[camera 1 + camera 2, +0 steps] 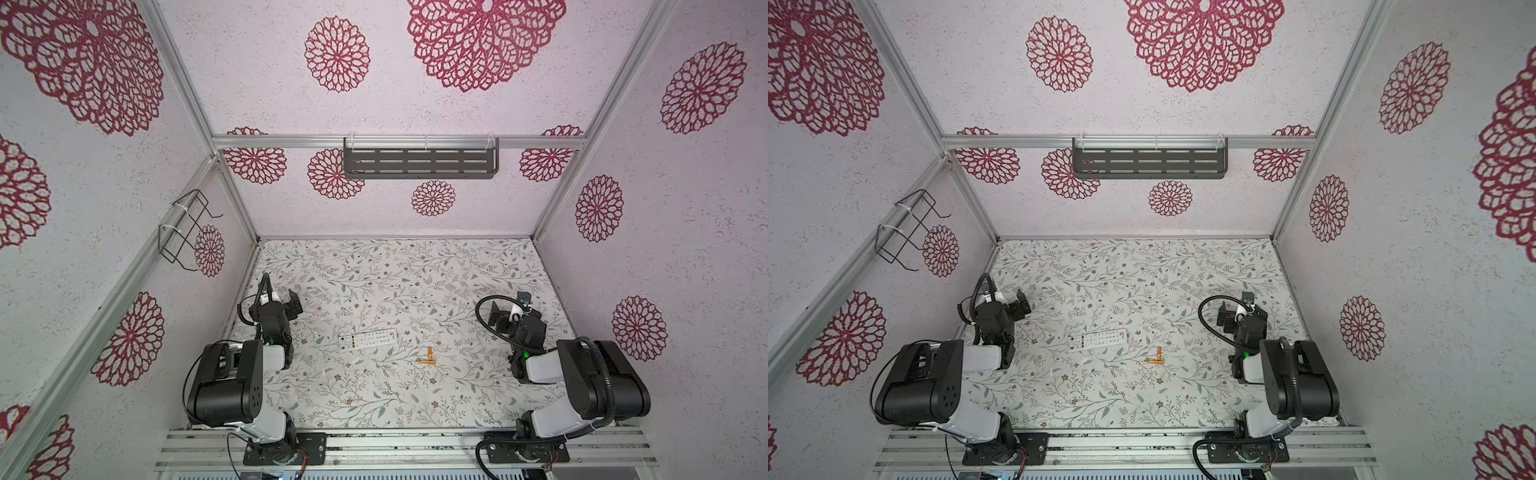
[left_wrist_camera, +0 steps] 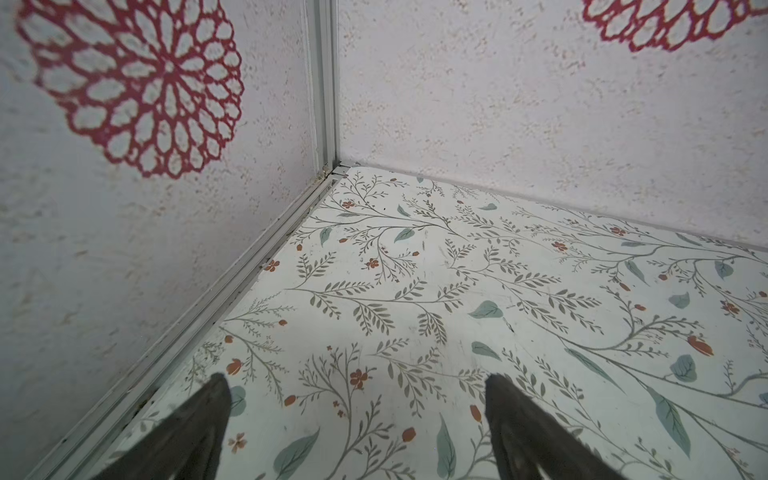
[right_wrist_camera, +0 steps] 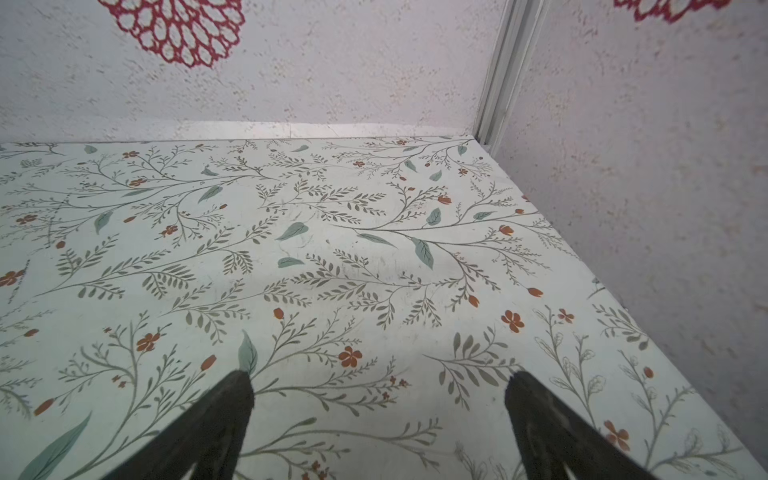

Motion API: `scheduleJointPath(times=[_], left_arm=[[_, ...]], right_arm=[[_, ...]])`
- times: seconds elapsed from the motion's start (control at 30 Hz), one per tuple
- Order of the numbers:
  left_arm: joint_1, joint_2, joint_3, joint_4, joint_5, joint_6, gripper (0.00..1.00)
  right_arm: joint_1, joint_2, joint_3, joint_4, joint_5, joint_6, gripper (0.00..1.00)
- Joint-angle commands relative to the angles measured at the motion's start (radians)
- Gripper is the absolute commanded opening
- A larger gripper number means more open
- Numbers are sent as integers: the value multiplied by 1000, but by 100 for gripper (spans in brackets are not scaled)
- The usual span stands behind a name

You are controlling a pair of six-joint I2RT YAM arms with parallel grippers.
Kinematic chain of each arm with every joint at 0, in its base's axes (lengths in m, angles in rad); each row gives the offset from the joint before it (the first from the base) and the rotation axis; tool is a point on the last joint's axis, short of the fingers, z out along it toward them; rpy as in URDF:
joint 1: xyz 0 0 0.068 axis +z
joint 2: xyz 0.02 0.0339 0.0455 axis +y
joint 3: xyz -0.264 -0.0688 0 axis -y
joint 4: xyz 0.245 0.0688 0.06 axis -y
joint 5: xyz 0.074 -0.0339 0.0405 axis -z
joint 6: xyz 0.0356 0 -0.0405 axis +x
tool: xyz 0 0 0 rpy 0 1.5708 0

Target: Load the batteries into the remote control

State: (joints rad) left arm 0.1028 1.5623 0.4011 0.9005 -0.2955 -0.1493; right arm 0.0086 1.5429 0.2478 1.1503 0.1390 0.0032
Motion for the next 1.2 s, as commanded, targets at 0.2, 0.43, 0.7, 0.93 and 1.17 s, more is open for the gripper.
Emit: scheduleJointPath(times=[0.2, 0.43, 0.7, 0.93, 1.17], left_arm=[[-2, -1, 10, 18, 13, 16, 97], [-2, 0, 10, 19, 12, 16, 97], [0, 1, 12, 16, 15, 16, 97], [1, -10, 18, -2, 47, 23, 97], [-52, -81, 177, -365, -214, -10, 97]], right_arm=[[5, -9, 16, 28, 19, 15, 99], [7, -9, 16, 28, 19, 14, 99], [7, -9, 17, 27, 20, 14, 99], [7, -9, 17, 29, 20, 14, 99], [8, -9, 17, 29, 22, 14, 99]])
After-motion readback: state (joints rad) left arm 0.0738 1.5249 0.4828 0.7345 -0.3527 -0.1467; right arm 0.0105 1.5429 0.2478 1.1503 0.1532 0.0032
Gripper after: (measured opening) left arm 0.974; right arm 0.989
